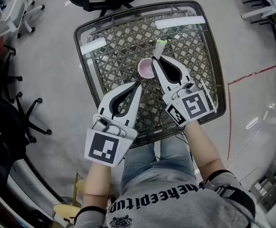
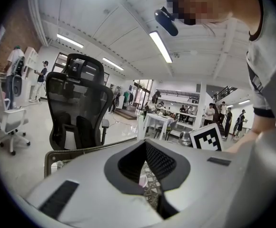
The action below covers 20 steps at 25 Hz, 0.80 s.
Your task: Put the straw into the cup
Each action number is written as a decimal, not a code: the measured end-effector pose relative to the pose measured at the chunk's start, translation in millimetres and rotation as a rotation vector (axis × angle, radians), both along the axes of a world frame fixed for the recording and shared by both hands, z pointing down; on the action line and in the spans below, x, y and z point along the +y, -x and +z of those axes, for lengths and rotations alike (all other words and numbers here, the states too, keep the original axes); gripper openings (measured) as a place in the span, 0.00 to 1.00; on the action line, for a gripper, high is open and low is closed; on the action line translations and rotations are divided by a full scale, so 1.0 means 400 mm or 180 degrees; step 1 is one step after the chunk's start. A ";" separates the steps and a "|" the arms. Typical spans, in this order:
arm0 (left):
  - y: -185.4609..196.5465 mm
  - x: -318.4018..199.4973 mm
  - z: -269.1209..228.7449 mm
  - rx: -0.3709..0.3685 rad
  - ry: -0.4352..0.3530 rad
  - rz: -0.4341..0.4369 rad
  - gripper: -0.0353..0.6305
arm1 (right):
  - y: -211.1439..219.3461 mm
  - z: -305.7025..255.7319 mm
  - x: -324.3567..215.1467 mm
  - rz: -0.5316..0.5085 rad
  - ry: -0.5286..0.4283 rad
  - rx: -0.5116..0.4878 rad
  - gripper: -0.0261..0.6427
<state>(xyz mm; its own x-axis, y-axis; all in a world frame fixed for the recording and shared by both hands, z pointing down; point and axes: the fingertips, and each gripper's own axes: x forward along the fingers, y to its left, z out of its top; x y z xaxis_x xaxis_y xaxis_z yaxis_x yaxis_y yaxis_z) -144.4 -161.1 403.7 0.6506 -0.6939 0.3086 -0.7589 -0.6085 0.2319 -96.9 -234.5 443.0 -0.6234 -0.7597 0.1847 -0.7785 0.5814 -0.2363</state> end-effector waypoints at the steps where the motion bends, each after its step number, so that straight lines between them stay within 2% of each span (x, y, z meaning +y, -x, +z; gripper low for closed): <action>1: 0.000 0.001 0.007 -0.0001 0.0012 0.0002 0.08 | 0.001 0.011 -0.001 0.0002 0.0011 0.0015 0.13; 20: 0.008 0.014 0.088 0.0014 0.0160 0.0004 0.08 | 0.021 0.145 0.013 -0.0029 0.0076 0.0166 0.13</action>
<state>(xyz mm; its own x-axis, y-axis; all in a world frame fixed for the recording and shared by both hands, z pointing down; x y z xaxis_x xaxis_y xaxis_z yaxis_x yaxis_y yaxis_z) -147.5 -155.3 439.1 0.6529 -0.6768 0.3402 -0.7571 -0.5970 0.2654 -105.4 -229.2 500.9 -0.6194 -0.7491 0.2352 -0.7849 0.5832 -0.2096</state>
